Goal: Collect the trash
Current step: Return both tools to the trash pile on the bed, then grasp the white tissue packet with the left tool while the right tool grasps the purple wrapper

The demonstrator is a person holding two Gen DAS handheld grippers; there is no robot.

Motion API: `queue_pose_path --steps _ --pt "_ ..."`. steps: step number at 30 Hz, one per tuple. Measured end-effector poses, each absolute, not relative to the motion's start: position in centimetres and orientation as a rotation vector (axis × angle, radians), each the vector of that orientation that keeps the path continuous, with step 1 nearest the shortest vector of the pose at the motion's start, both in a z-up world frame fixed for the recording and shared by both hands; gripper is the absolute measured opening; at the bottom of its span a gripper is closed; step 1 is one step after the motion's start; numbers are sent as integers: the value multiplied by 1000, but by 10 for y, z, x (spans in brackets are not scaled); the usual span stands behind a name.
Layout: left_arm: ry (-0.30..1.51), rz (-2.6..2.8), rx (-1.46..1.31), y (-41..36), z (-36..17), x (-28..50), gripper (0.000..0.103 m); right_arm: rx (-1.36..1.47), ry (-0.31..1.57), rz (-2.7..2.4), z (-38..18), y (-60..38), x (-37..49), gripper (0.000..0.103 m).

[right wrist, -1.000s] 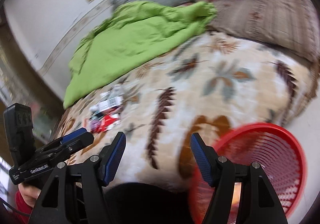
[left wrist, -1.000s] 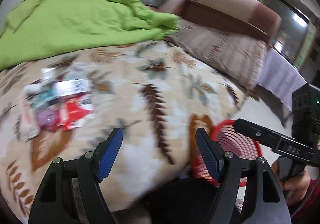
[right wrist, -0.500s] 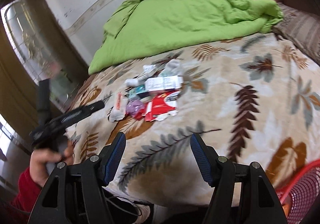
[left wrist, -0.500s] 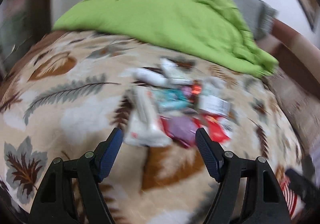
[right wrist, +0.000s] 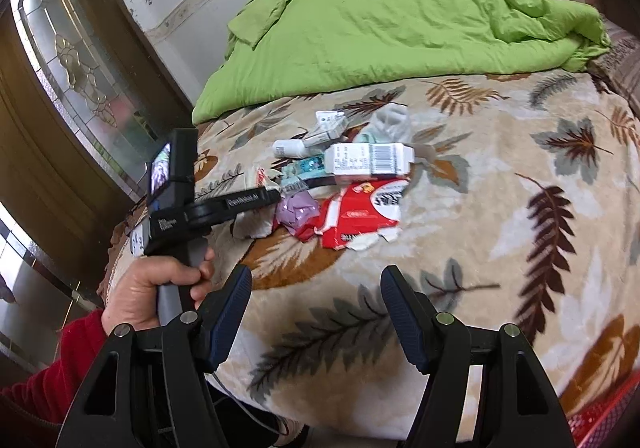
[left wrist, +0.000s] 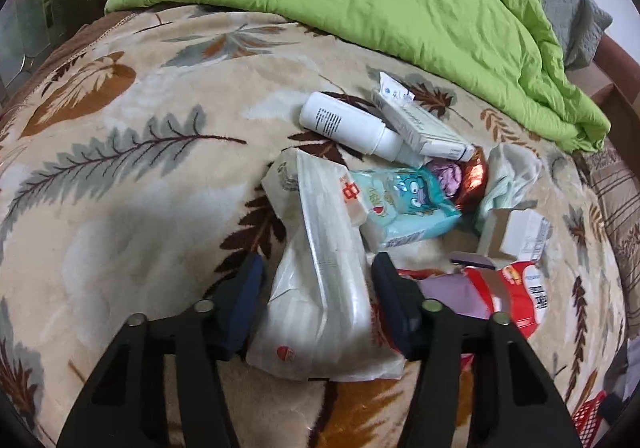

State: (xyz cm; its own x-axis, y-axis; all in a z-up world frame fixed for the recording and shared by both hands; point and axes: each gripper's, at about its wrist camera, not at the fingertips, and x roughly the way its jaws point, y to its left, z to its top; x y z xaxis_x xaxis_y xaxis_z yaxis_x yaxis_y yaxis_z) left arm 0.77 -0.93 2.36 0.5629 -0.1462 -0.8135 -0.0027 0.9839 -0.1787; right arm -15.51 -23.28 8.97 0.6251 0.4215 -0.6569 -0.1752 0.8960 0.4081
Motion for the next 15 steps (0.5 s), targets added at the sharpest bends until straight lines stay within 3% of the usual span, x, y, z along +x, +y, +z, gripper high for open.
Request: queue_pose_path --steps 4,15 --pt "954 -73 -171 -1 25 5 44 282 841 379 89 -216 -132 71" --pt "934 25 -133 39 28 -2 44 65 908 421 64 -150 -48 71"
